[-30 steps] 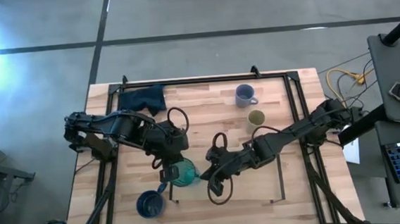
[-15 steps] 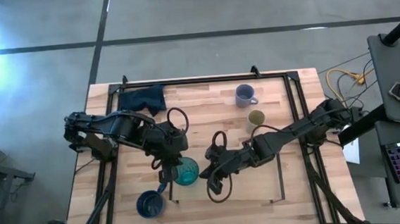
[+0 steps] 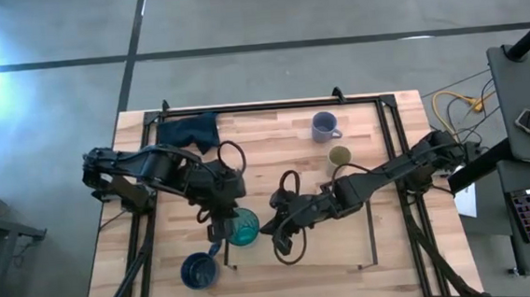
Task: Stack small to large cups/mugs on shelf
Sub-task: Put the blue glass on the shelf
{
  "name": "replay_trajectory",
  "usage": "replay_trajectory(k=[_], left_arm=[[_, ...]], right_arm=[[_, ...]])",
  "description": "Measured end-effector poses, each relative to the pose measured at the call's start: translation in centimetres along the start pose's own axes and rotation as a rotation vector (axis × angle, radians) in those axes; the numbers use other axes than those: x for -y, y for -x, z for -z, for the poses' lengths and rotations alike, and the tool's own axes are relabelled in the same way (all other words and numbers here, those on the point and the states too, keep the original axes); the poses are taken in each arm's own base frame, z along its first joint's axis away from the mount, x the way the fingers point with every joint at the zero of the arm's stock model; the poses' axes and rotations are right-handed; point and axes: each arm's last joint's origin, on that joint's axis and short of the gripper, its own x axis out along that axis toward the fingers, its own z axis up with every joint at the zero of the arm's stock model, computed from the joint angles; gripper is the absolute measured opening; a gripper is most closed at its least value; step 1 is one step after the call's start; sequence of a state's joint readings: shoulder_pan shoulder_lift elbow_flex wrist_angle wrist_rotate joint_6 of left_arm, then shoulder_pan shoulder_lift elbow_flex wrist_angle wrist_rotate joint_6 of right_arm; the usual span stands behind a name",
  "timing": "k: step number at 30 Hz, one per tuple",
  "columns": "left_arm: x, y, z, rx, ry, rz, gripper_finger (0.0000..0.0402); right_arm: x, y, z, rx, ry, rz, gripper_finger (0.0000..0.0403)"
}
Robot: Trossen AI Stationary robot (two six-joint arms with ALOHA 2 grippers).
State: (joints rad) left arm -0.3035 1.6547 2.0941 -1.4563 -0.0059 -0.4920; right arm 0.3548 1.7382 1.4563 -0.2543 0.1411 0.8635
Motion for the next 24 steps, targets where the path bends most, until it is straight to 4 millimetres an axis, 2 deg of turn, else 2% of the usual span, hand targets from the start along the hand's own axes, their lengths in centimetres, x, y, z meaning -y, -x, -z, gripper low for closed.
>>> replay_trajectory(k=[24], left_arm=[[-0.6,2.2,0.6,0.083,0.027,-0.029,0.0101]], right_arm=[[0.6,0.0,-0.3,-0.015,0.011,0.019,0.0009]])
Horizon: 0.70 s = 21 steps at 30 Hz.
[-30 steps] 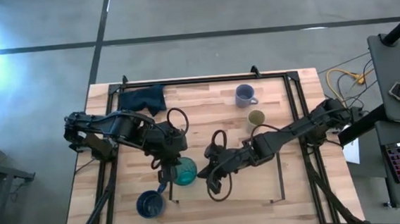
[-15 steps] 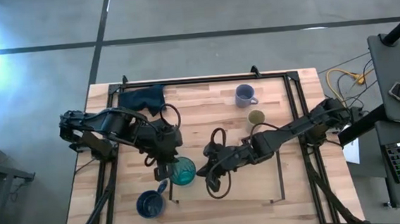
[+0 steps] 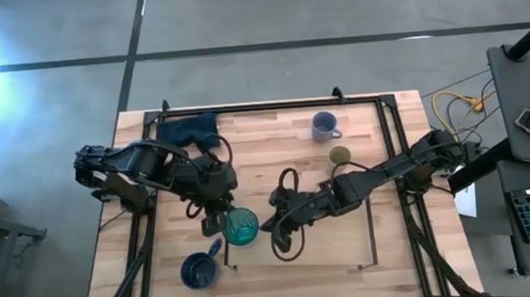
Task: Stack small to large cups/mugs on shelf
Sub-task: Put the blue glass on the shelf, then put the gray cup on the shelf
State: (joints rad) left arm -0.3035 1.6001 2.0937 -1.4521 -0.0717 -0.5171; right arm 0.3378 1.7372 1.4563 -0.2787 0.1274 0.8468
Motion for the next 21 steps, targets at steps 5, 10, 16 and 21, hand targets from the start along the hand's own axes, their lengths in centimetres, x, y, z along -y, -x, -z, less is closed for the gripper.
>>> replay_trajectory(k=[5,10,16,21], left_arm=[[-0.4,1.4,0.2,0.065,0.005,-0.018,0.0101],[-0.2,2.8,0.2,0.165,-0.011,0.02,0.0101],[-0.3,3.5,0.4,0.209,-0.024,0.006,0.0101],[-0.7,3.6,0.9,0.213,-0.048,-0.039,0.0101]], right_arm=[[0.8,1.4,-0.5,-0.033,0.058,0.083,0.0009],[2.8,4.9,-2.1,0.006,0.1,0.336,0.0009],[6.0,11.2,-3.9,-0.009,0.019,0.581,0.0019],[9.8,16.0,-4.5,-0.066,-0.116,0.786,0.0066]])
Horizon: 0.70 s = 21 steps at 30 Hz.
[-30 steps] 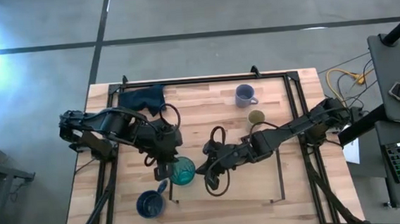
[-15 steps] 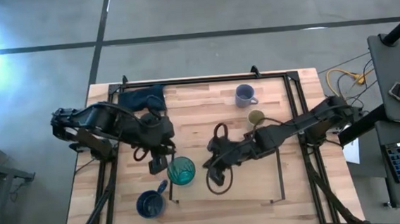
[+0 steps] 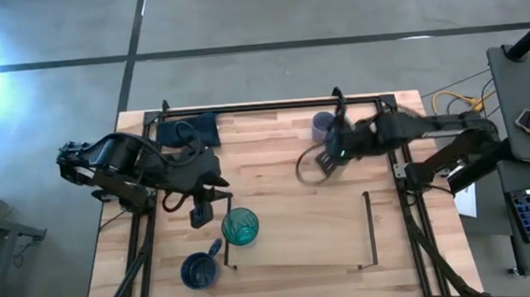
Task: Stack small to large cups/mugs on shelf
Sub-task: Put the gray cup on the shelf
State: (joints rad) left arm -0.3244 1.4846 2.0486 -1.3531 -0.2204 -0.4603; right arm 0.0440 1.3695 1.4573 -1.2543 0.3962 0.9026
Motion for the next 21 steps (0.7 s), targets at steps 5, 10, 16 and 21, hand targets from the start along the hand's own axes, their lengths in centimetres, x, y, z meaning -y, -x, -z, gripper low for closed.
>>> replay_trajectory(k=[5,10,16,21], left_arm=[[-0.6,0.2,0.6,0.018,-0.034,-0.066,0.0101],[-1.6,0.3,2.1,0.019,-0.041,-0.139,0.0101],[-2.4,0.4,3.7,0.074,-0.009,-0.117,0.0101],[-3.4,0.6,5.1,0.106,0.03,-0.129,0.0101]], right_arm=[[3.6,-0.1,-0.7,-0.044,-0.077,0.029,0.0112],[7.4,-3.2,-0.4,-0.201,-0.173,0.072,0.0139],[9.7,-5.6,0.4,-0.276,-0.213,0.071,0.0154],[10.0,-6.5,1.1,-0.334,-0.209,0.048,0.0157]])
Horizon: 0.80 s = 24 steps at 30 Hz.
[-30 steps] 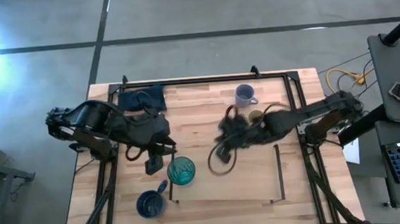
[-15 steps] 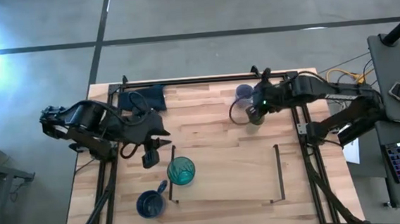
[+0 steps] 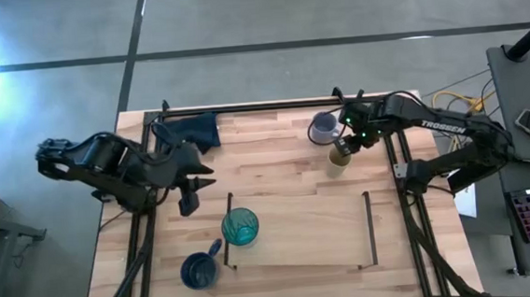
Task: Stack small to large cups/mugs on shelf
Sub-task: Put the gray cup on the shelf
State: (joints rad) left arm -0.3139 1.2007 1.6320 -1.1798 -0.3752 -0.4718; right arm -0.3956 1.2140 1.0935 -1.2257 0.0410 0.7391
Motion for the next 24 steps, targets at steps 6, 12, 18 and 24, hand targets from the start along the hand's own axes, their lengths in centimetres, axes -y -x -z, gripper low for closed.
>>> replay_trajectory(k=[6,12,18,24], left_arm=[[-1.1,0.3,1.3,0.027,0.034,-0.022,0.0101],[-2.0,0.3,1.8,0.043,0.06,-0.042,0.0101],[-2.7,0.4,2.4,0.045,0.072,-0.057,0.0101],[-2.9,0.5,2.6,0.046,0.076,-0.062,0.0101]], right_arm=[[-0.2,-1.1,0.5,-0.032,-0.001,-0.014,0.0151],[-0.3,-2.5,0.6,-0.025,-0.033,-0.053,0.0144],[0.0,-3.6,0.9,-0.041,-0.051,-0.043,0.0134],[0.1,-3.8,1.0,-0.041,-0.055,-0.031,0.01]])
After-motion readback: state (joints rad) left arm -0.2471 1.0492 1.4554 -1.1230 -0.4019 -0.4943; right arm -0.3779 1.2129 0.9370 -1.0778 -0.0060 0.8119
